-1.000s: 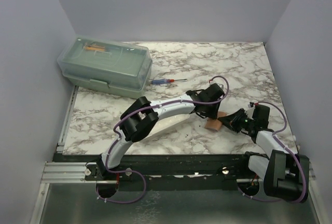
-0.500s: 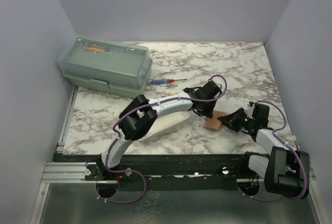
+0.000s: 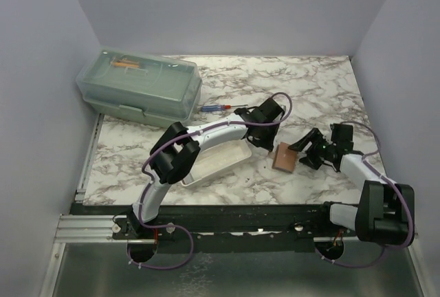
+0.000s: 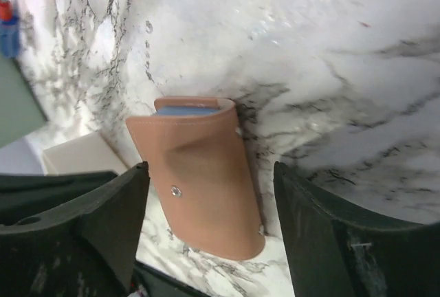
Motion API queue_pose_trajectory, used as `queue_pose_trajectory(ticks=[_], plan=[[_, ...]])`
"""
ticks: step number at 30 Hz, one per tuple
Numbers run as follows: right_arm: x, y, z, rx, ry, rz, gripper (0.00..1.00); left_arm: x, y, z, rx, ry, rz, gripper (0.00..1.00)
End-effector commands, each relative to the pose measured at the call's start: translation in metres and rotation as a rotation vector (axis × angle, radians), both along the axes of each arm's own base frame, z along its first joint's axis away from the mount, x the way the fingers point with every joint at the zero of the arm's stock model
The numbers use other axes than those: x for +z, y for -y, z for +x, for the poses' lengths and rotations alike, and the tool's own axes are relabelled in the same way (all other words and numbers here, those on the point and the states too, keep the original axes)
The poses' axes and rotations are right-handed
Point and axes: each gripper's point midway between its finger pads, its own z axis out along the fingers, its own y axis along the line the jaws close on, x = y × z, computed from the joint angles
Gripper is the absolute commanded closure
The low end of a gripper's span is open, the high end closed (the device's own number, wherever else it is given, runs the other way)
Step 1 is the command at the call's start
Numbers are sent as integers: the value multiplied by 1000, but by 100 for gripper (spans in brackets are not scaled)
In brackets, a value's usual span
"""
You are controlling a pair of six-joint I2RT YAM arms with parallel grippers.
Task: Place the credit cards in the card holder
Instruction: Open the card holder at the center of the board.
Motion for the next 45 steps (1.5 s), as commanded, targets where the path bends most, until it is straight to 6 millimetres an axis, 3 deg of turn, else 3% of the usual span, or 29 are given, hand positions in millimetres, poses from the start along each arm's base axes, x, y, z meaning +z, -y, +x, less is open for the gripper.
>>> queue_pose_trajectory(ticks=[1,5,10,18,28,35,45], plan=[[-12,20,-3,-51,-165,-296,24,51,9,1,-21,0,-106,100],[-5,21,-5,-54,-179,-371,23,73,12,2,-19,8,-154,100],[21,15,0,-15,-112,-435,23,94,20,-4,-41,-15,-216,100],[41,-4,-2,27,-82,-414,21,106,25,-5,-56,-12,-247,100],[25,-5,-8,22,-128,-407,31,99,20,2,-49,4,-219,100],[25,6,-9,-4,-149,-461,22,106,14,8,-42,25,-216,100],[28,4,-7,5,-139,-456,14,119,16,9,-49,34,-237,100]])
